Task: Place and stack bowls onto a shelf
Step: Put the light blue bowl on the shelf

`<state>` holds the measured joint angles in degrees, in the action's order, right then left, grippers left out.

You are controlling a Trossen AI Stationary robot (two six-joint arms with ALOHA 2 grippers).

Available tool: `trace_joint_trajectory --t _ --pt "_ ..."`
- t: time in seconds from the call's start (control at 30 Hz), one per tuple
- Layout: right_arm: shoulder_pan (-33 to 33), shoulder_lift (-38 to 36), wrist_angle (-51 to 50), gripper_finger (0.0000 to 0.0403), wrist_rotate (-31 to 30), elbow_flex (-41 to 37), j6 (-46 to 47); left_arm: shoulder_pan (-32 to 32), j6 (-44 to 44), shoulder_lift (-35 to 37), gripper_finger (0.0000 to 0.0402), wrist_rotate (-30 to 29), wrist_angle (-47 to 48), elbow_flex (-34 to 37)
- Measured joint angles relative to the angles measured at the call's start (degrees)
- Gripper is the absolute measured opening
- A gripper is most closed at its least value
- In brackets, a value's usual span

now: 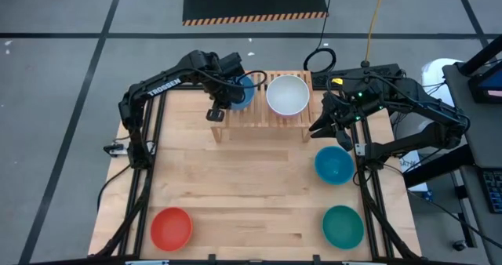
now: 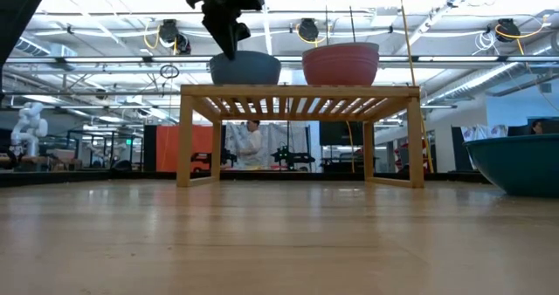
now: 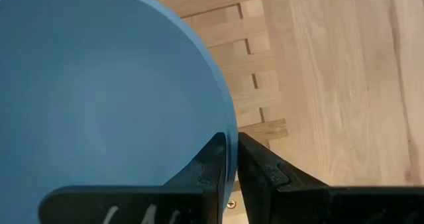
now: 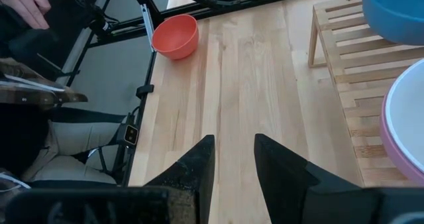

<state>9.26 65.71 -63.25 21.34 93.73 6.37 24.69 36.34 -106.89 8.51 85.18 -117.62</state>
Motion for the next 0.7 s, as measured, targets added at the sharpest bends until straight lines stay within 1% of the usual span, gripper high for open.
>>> trace_joint_trajectory --t 0.23,0.33,0.43,0.63,0.7 --pt "0.0 0.0 0.0 0.0102 0.0 0.0 0.0 0.0 -3.4 0.0 0.0045 0.0 0.1 0.0" --pt "0.0 0.0 0.0 0.0102 0.0 0.0 0.0 -0.4 -3.3 0.0 0.0046 -0.3 0.2 0.0" --pt "0.0 0.0 0.0 0.0102 0.0 0.0 0.0 -1.1 -2.8 0.0 0.0046 -2.7 0.2 0.0" --pt "0.0 0.0 0.0 0.0102 -0.1 0.0 0.0 -2.9 -0.8 0.0 0.0046 -11.0 0.2 0.0" --pt "0.0 0.0 0.0 0.0102 -0.1 0.0 0.0 -3.5 -0.3 0.1 0.0046 -12.6 0.2 0.0"
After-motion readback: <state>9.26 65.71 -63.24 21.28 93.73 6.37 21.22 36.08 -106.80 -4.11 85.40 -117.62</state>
